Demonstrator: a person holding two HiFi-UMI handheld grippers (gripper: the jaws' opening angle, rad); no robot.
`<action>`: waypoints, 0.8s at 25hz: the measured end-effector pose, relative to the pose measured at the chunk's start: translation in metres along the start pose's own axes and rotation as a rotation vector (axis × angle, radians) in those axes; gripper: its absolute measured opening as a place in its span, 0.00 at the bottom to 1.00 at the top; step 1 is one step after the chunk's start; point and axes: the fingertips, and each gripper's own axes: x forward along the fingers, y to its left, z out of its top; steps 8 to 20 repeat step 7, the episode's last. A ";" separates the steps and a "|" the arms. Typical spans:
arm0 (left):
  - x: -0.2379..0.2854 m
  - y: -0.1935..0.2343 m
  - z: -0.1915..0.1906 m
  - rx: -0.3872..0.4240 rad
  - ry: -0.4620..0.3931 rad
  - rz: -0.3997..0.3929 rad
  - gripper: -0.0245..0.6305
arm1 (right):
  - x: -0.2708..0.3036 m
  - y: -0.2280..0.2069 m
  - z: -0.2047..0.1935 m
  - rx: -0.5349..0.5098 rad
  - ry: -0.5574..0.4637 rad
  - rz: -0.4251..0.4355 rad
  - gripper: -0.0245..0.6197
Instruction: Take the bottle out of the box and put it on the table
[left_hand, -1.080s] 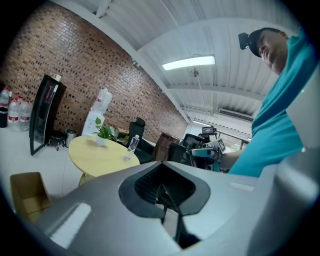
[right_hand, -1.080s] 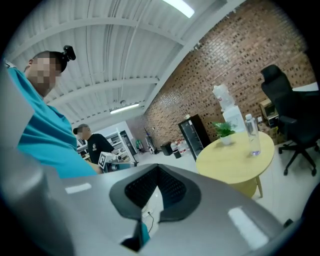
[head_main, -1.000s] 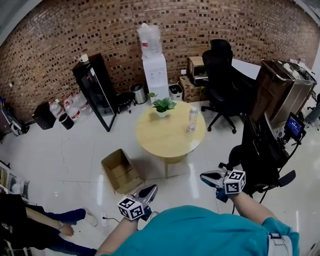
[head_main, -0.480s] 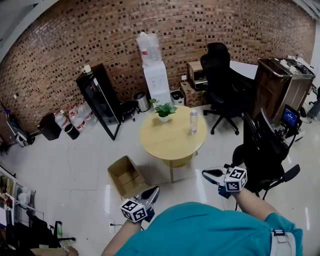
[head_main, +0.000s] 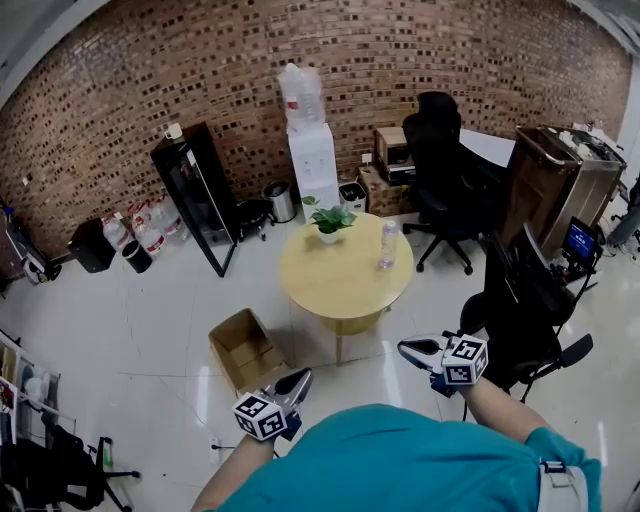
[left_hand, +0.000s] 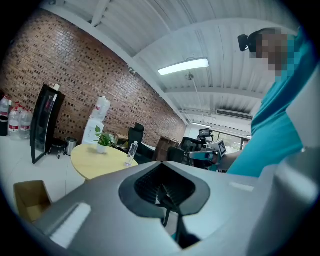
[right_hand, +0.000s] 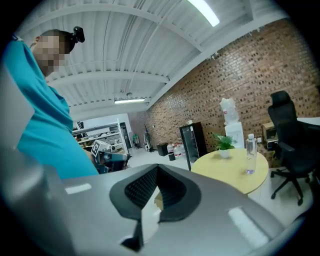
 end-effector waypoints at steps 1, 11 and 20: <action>0.000 0.000 -0.001 0.000 0.000 0.000 0.04 | 0.000 0.000 -0.001 -0.001 0.004 0.002 0.04; 0.005 0.001 -0.005 -0.003 0.005 0.000 0.04 | -0.003 -0.005 -0.007 -0.009 0.013 -0.002 0.04; 0.005 0.001 -0.005 -0.003 0.005 0.000 0.04 | -0.003 -0.005 -0.007 -0.009 0.013 -0.002 0.04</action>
